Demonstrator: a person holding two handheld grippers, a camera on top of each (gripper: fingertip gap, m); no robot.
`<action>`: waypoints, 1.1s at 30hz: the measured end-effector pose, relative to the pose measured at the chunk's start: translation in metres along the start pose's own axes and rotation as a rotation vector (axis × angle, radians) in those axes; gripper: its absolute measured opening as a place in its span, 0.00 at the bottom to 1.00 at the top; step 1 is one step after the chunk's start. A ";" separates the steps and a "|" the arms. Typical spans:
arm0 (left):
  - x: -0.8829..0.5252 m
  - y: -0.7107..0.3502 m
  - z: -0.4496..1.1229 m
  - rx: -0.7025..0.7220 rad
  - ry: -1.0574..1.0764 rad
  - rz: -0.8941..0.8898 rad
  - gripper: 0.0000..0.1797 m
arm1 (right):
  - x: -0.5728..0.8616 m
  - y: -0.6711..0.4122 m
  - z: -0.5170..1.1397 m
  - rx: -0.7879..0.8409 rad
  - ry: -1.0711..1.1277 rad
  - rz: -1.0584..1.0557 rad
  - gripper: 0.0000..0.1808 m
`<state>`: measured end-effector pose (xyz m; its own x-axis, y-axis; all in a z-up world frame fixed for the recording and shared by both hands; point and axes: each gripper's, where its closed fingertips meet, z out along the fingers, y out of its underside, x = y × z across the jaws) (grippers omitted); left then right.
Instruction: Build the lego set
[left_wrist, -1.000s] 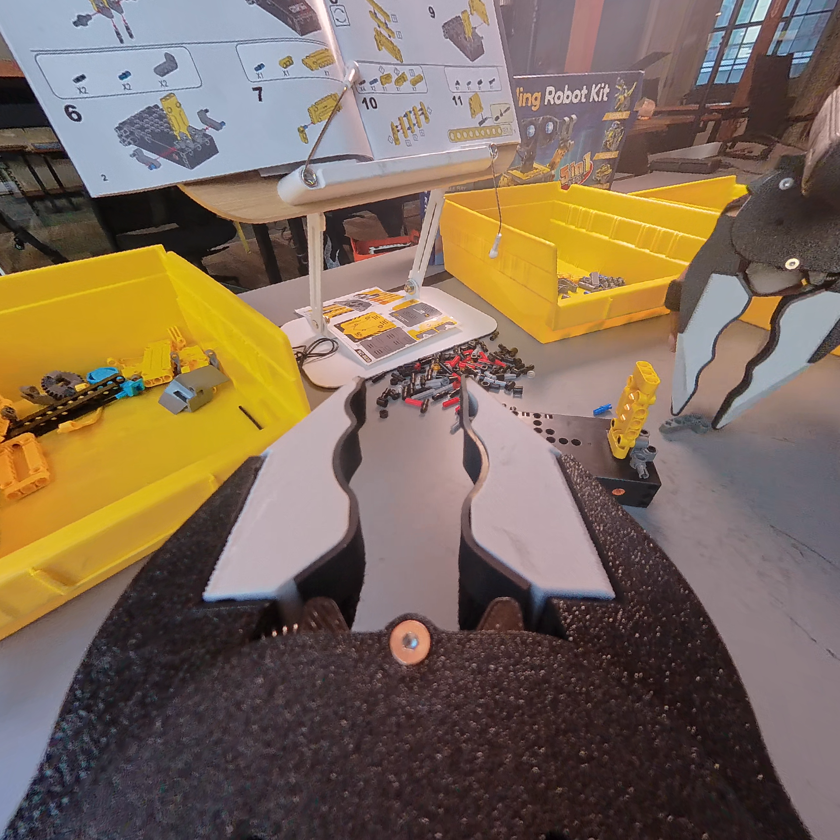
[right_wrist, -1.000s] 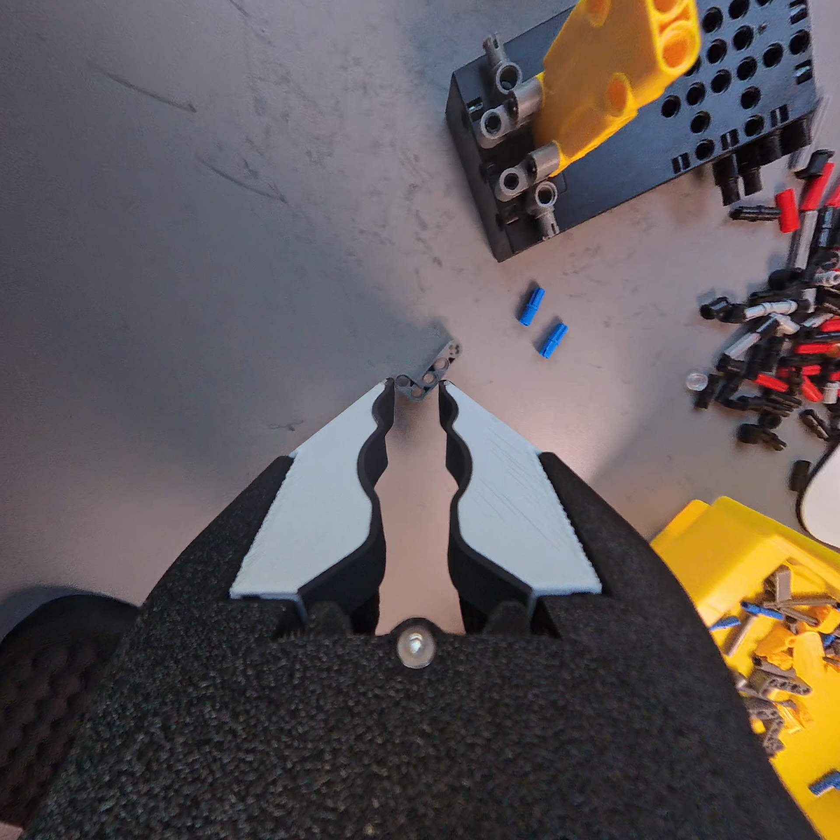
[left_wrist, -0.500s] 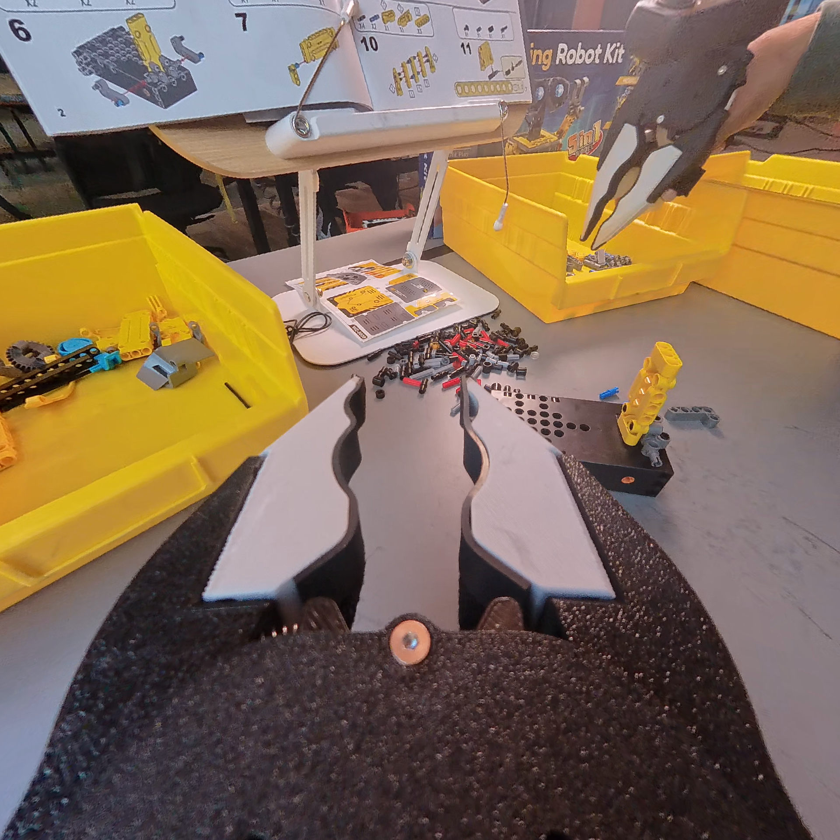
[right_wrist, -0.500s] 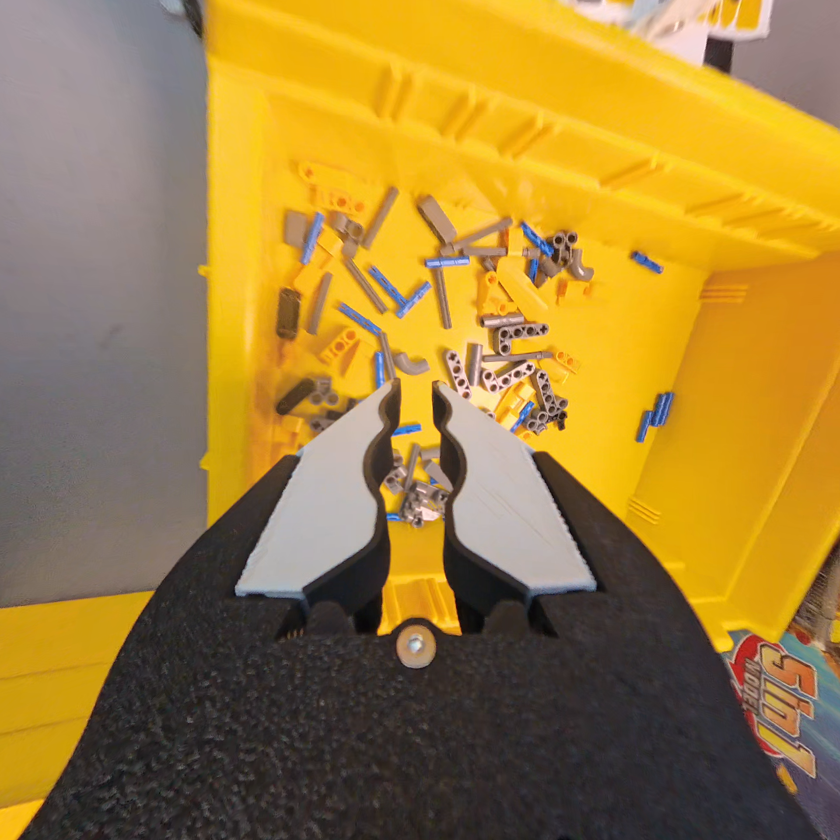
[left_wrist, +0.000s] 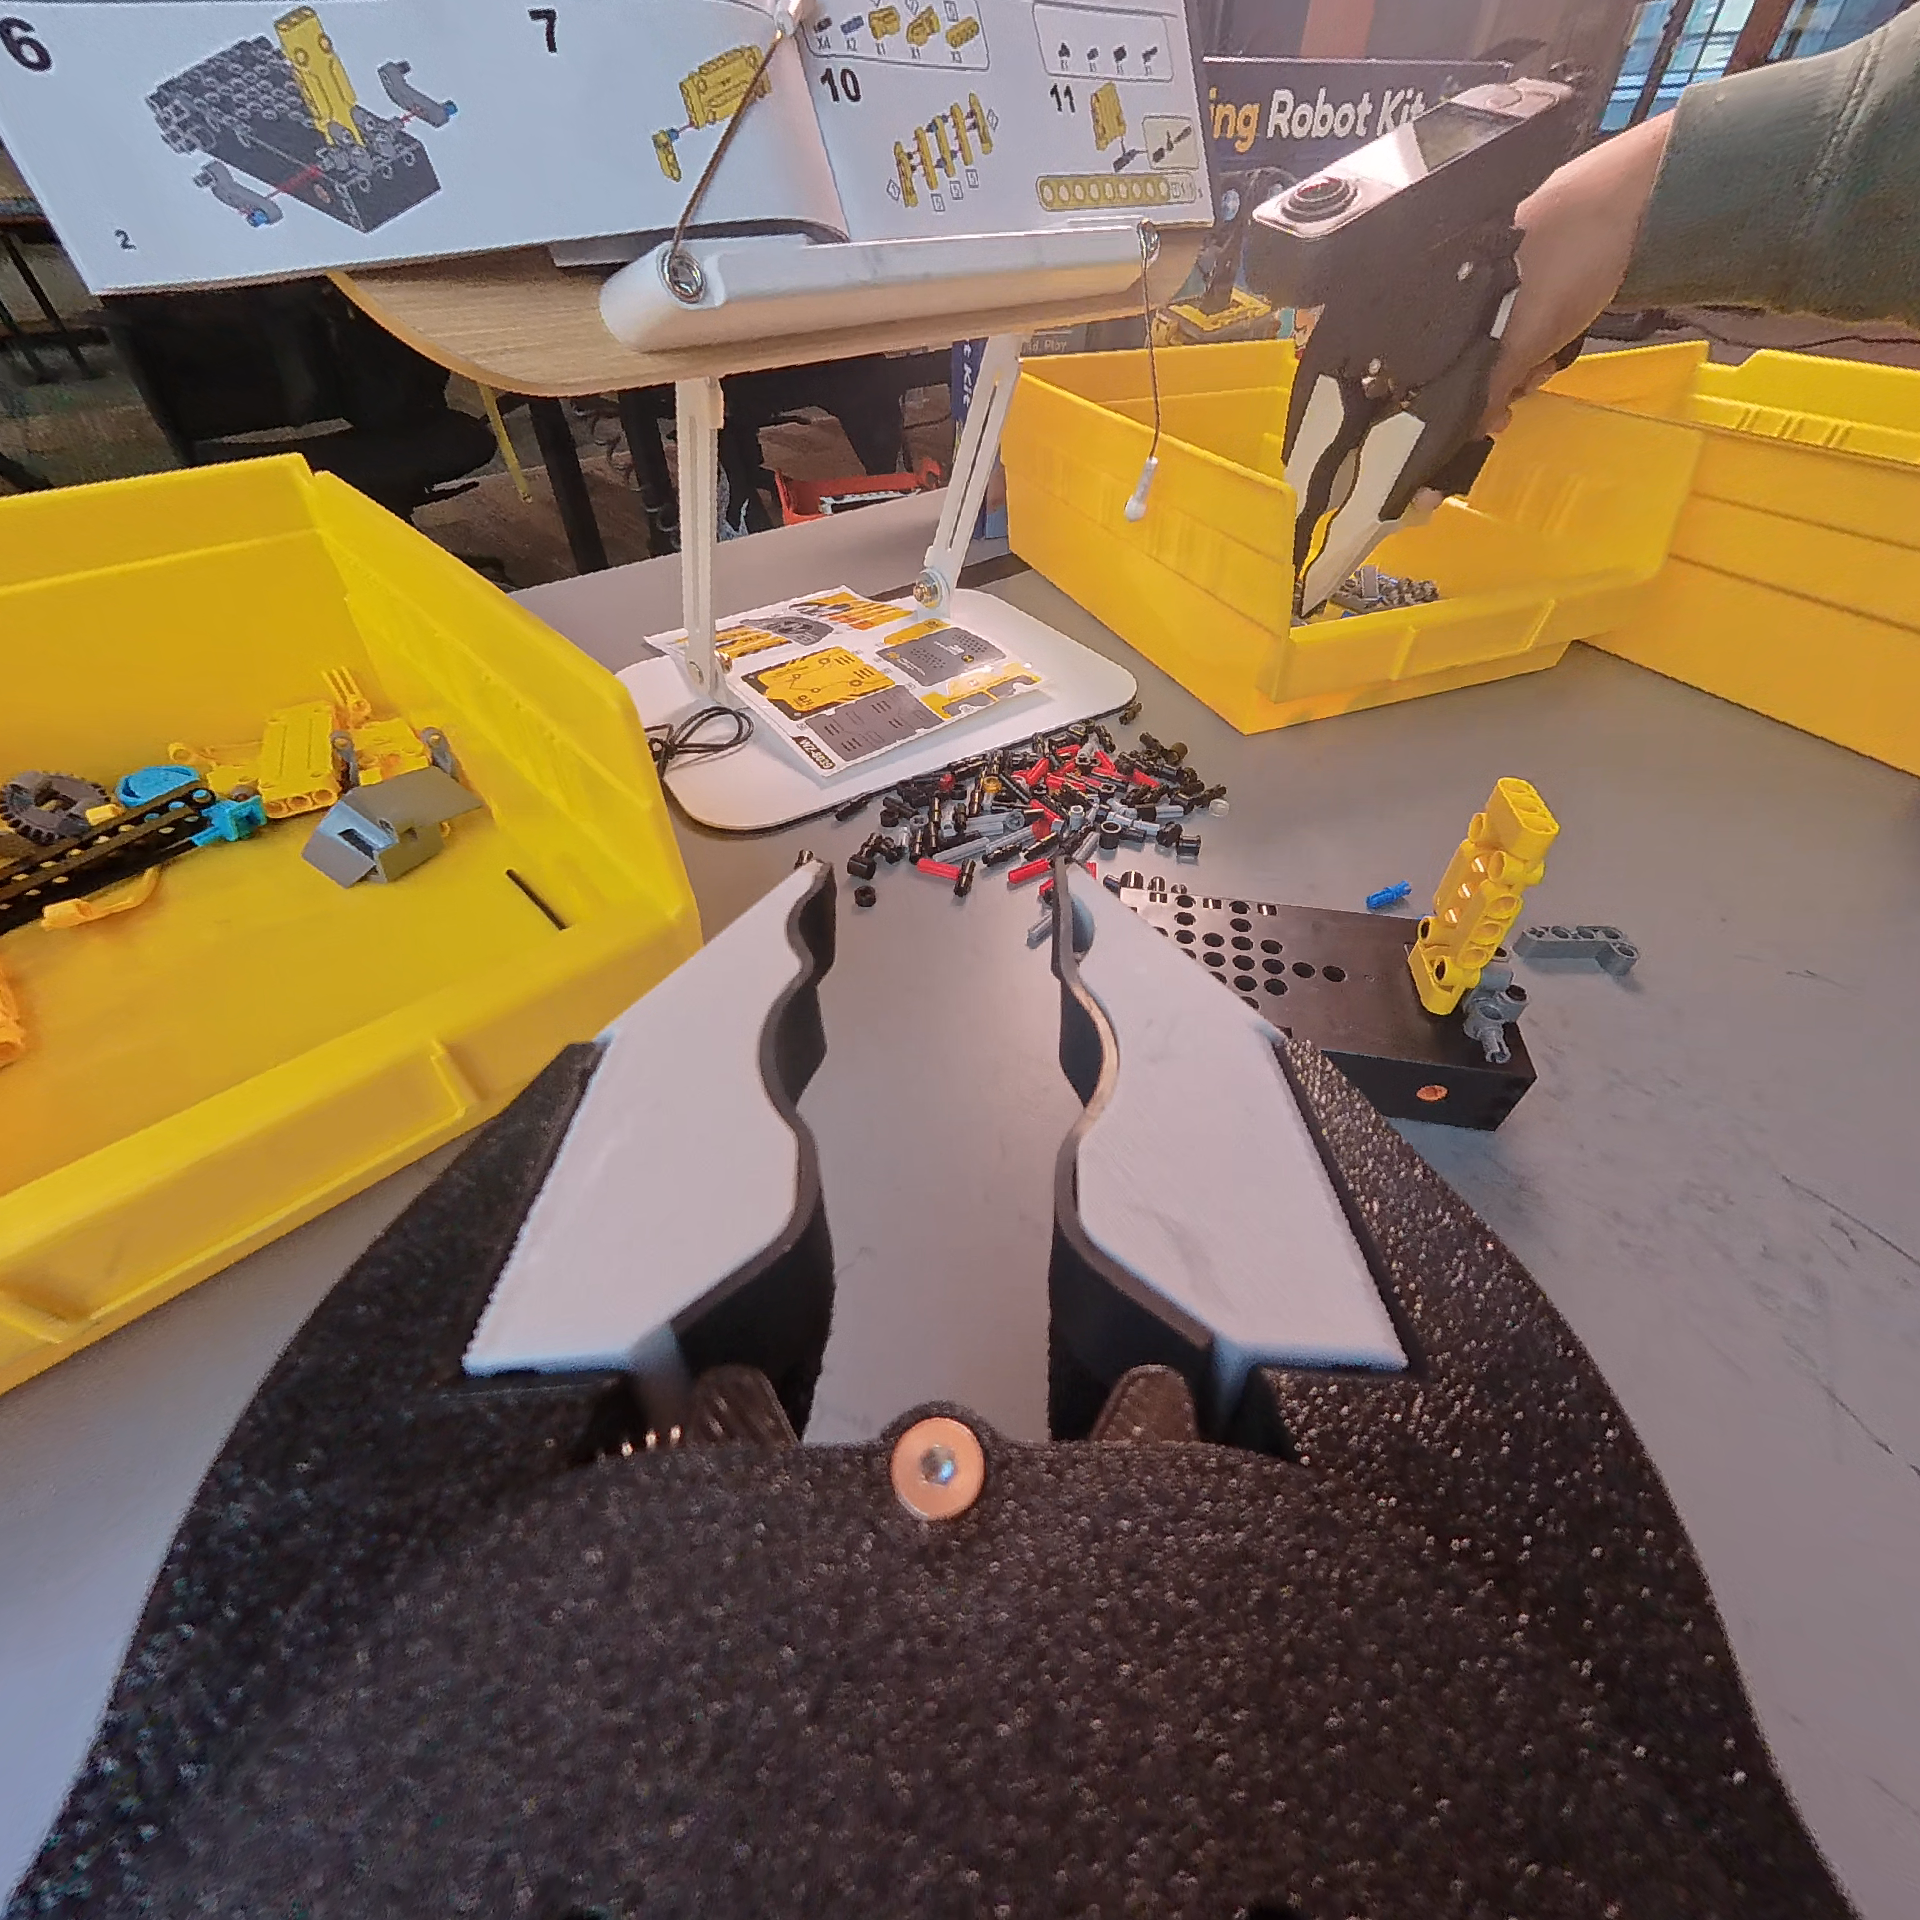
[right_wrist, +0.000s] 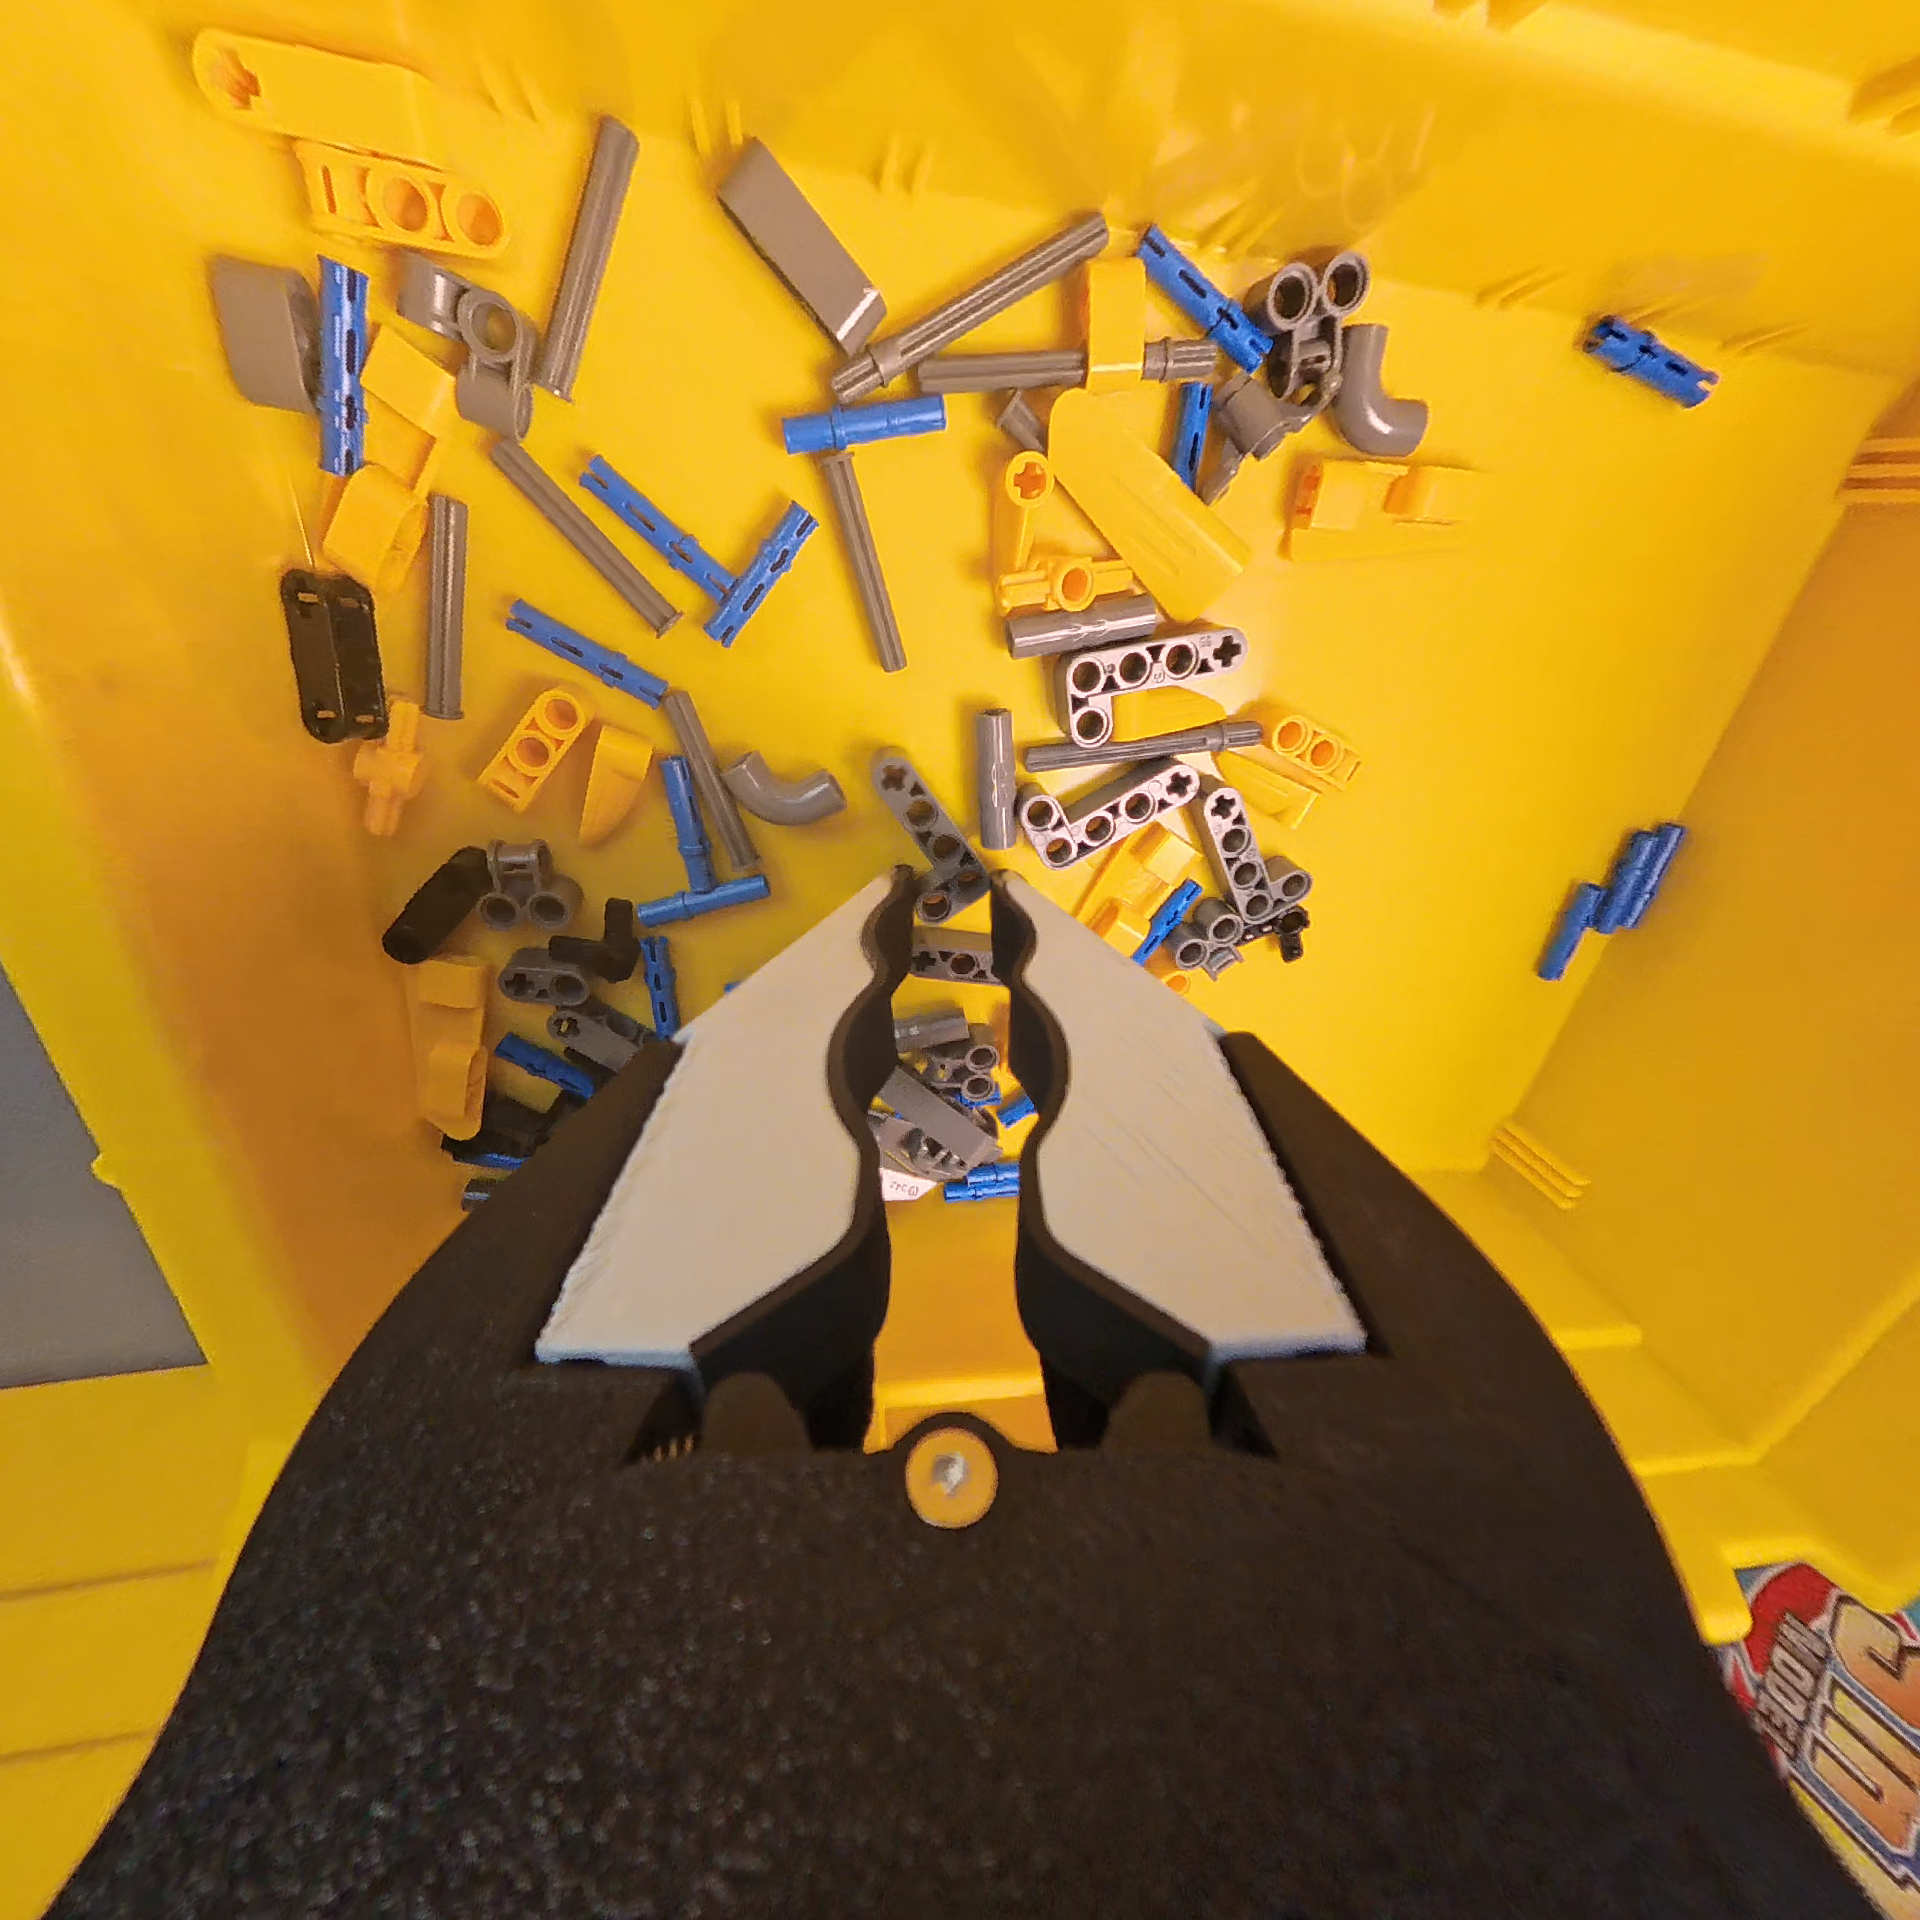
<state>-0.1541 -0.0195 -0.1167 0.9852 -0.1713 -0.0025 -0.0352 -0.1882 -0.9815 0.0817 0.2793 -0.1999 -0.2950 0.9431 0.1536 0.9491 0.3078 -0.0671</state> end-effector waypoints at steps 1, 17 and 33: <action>0.000 0.000 0.000 0.001 0.001 0.000 0.23 | -0.002 0.000 -0.001 -0.002 -0.011 0.002 0.07; 0.009 -0.016 -0.008 0.048 0.009 0.035 0.23 | -0.159 -0.098 -0.118 0.334 0.125 -0.342 0.07; 0.021 -0.025 -0.009 0.072 0.028 0.071 0.23 | -0.282 -0.121 -0.048 0.269 -0.071 -0.423 0.07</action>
<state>-0.1338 -0.0275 -0.0905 0.9756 -0.2089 -0.0676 -0.0911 -0.1048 -0.9903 0.0550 -0.0298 -0.1878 -0.6636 0.7318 0.1553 0.6852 0.6778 -0.2666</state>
